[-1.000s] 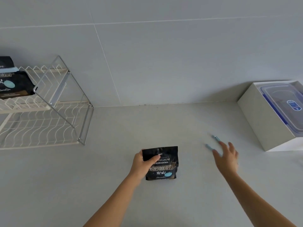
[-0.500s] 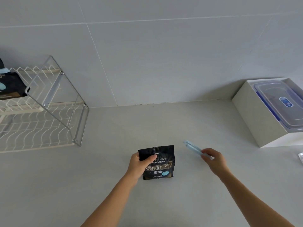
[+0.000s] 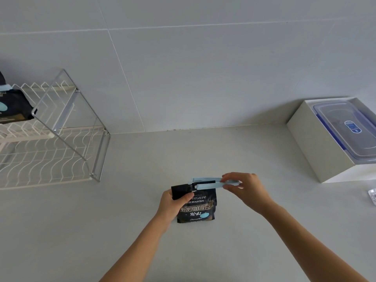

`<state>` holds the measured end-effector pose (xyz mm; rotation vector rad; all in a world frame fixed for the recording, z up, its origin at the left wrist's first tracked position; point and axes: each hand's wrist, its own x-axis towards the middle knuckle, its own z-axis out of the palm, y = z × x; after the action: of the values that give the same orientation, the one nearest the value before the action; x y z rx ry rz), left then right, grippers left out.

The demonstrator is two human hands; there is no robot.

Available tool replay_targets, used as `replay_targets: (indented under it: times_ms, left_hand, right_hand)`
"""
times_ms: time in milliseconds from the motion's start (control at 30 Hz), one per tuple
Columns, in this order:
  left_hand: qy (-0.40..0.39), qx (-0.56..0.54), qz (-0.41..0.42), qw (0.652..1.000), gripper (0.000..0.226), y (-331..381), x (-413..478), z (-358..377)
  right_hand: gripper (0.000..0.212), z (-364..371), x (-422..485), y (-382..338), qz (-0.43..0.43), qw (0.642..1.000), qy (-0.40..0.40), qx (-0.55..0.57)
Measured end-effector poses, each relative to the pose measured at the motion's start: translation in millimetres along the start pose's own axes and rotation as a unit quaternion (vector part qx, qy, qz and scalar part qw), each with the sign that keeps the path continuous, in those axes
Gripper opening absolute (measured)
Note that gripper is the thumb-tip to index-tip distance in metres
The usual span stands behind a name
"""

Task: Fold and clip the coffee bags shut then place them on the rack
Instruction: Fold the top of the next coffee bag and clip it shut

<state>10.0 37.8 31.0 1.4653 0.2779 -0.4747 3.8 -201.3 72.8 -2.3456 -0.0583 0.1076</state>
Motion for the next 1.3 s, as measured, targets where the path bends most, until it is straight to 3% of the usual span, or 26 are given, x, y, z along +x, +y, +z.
replay_targets:
  times_ms: [567,967,1300]
  left_hand:
    - [-0.005,-0.008,0.019,1.0,0.014,-0.8,-1.5,1.6]
    - [0.004,-0.016,0.033,0.999,0.017,-2.8,0.7,1.8]
    - [0.002,-0.031,0.036,0.999,0.014,-4.1,0.2,1.2]
  right_hand:
    - [0.028,13.7,8.7,-29.3,-0.043,0.992,-0.033,-0.115]
    - [0.028,23.0,19.0,-50.3,-0.071,0.993,-0.07,-0.068]
    - [0.031,40.9,17.4,-50.6,-0.066,0.996,-0.045,-0.046]
